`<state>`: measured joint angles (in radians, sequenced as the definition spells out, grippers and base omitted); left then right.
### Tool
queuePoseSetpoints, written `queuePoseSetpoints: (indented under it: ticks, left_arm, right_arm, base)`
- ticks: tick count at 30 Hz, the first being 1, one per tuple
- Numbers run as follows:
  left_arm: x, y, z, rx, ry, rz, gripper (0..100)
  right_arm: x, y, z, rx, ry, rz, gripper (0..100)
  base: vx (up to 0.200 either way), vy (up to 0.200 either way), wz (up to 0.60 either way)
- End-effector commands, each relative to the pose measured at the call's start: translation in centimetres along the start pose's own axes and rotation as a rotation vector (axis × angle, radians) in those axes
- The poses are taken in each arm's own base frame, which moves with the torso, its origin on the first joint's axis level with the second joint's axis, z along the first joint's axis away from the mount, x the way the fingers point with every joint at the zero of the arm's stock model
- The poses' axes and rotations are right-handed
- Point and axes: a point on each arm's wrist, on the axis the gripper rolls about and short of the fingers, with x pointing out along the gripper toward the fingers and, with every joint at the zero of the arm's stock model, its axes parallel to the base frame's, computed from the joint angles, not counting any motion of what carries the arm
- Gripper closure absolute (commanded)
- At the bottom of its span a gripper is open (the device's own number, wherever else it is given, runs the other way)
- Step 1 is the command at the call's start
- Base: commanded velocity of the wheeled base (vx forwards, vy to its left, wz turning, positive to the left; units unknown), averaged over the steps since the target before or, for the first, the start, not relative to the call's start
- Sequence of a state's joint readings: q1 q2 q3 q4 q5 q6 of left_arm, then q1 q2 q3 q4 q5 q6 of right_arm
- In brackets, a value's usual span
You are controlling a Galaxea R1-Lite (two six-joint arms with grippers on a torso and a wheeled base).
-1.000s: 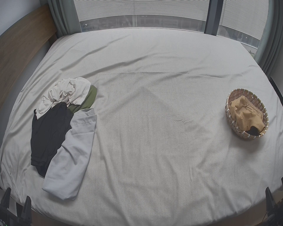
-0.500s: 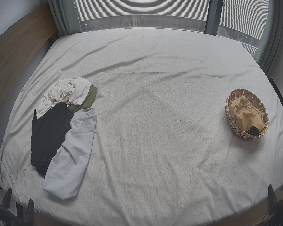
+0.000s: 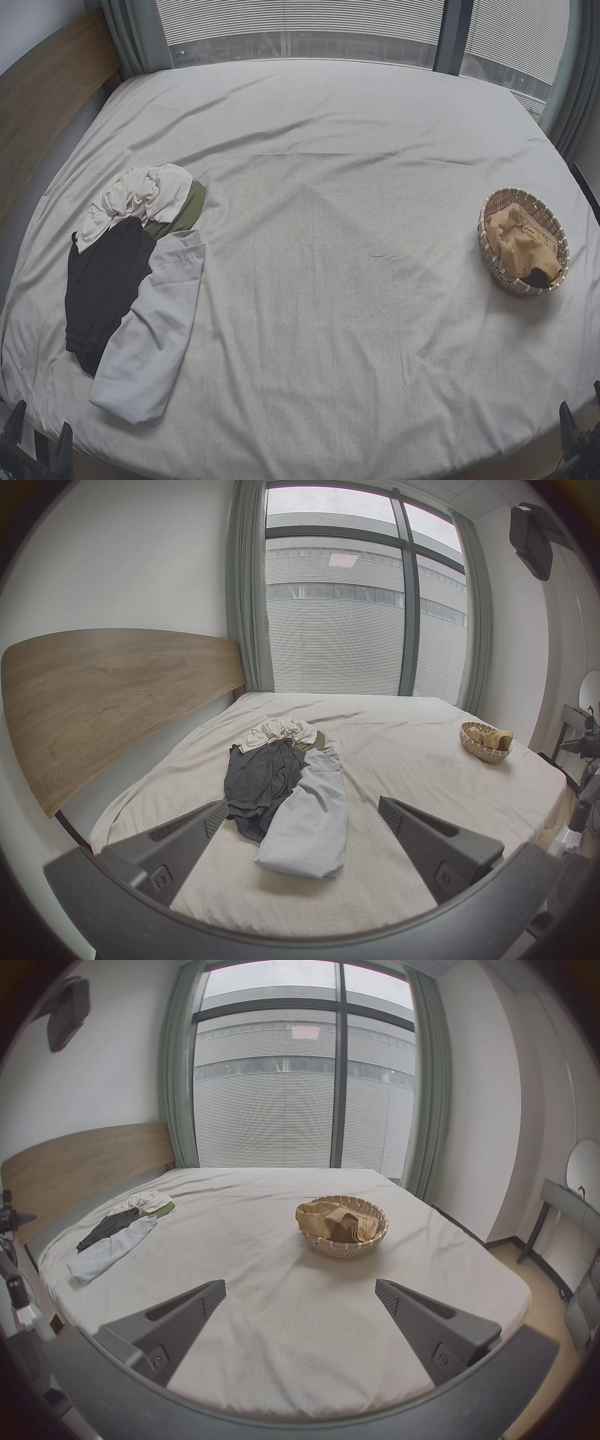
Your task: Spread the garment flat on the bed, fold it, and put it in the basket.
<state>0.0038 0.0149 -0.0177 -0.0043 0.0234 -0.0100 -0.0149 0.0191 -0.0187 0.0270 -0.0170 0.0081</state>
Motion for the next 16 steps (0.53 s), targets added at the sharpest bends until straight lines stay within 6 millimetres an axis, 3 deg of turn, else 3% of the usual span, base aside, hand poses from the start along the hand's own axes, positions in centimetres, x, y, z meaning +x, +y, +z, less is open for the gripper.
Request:
queuePoseSetpoints:
  ticks: [1,16]
  left_arm:
    - [0.06,0.0,-0.51,-0.001,0.009,0.002,0]
    - [0.06,0.01,-0.54,0.0,0.012,0.0,0]
  right_arm:
    - [0.32,-0.03,-0.13,-0.01,0.04,0.019,0]
    - [0.07,-0.04,-0.27,-0.002,-0.009,0.009,0]
  base:
    - [0.0,0.0,0.0]
    - [0.0,0.0,0.0]
